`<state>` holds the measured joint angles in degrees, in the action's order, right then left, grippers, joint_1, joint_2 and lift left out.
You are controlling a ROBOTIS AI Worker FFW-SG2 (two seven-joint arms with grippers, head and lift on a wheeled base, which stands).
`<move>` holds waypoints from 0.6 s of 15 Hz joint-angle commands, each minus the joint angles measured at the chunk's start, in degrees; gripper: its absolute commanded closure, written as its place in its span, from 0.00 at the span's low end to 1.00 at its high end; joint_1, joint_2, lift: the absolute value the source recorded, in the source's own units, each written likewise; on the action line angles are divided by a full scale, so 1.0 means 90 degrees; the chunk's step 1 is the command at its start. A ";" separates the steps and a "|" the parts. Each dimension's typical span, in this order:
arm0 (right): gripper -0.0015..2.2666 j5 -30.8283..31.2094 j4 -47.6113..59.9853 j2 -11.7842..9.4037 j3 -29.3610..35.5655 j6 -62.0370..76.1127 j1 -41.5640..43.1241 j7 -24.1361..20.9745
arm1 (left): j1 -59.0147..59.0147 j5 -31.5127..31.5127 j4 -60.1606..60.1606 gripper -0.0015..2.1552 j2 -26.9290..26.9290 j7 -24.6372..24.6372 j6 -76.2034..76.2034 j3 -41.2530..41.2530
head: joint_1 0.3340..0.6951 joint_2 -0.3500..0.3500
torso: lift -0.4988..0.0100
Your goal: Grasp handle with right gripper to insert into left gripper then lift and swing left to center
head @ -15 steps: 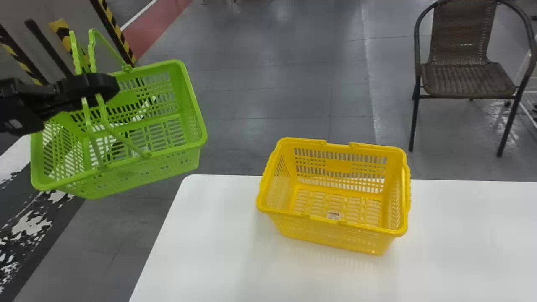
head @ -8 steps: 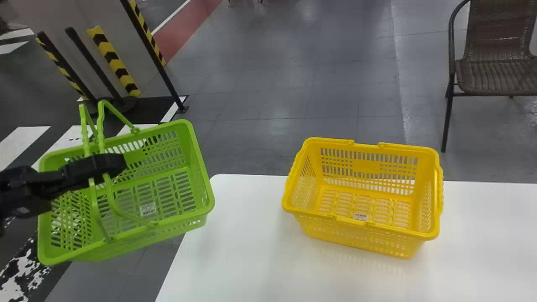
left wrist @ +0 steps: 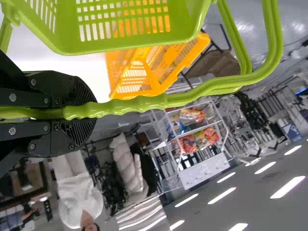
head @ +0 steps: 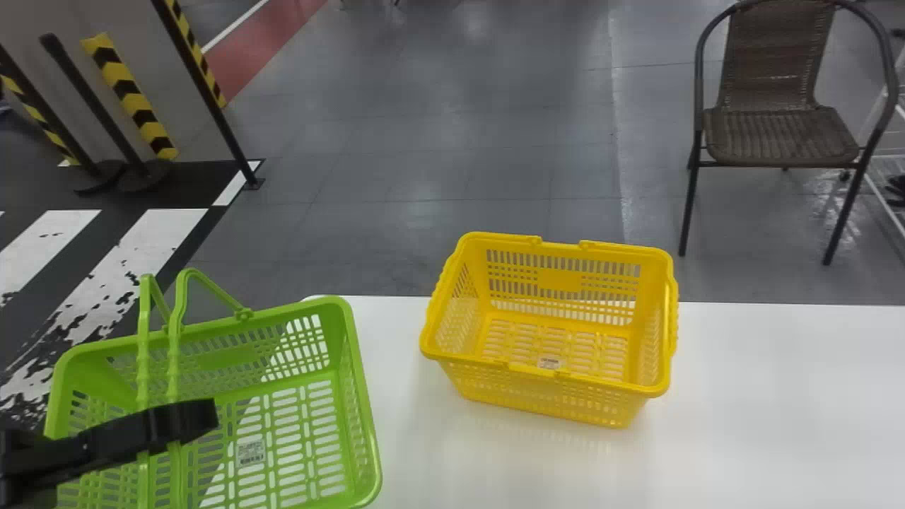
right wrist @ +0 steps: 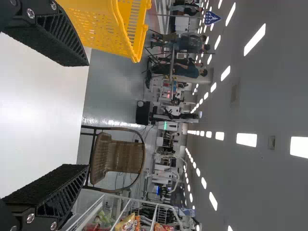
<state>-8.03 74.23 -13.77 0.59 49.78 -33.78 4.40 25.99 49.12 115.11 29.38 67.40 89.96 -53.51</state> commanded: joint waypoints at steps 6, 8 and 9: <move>0.02 -0.0085 0.0297 -0.0003 0.0159 0.0000 -0.0113 0.0048 | 0.0891 0.0352 0.2093 0.96 -0.1379 -0.0311 0.0007 0.0663 | 1.00 0.43 | 0.98; 0.02 -0.0085 0.0355 -0.0003 0.0159 0.0000 -0.0143 0.0067 | 0.0989 0.0499 0.2552 0.96 -0.1682 -0.0643 0.0007 0.1044 | 1.00 0.35 | 0.98; 0.02 -0.0094 0.0414 0.0006 0.0159 0.0019 -0.0192 0.0077 | 0.0989 0.0440 0.2679 0.96 -0.1809 -0.0760 0.0007 0.1327 | 1.00 0.31 | 0.98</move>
<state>-8.82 77.36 -13.74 2.02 49.80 -35.03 5.05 34.60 53.18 137.12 14.88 61.25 89.96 -44.70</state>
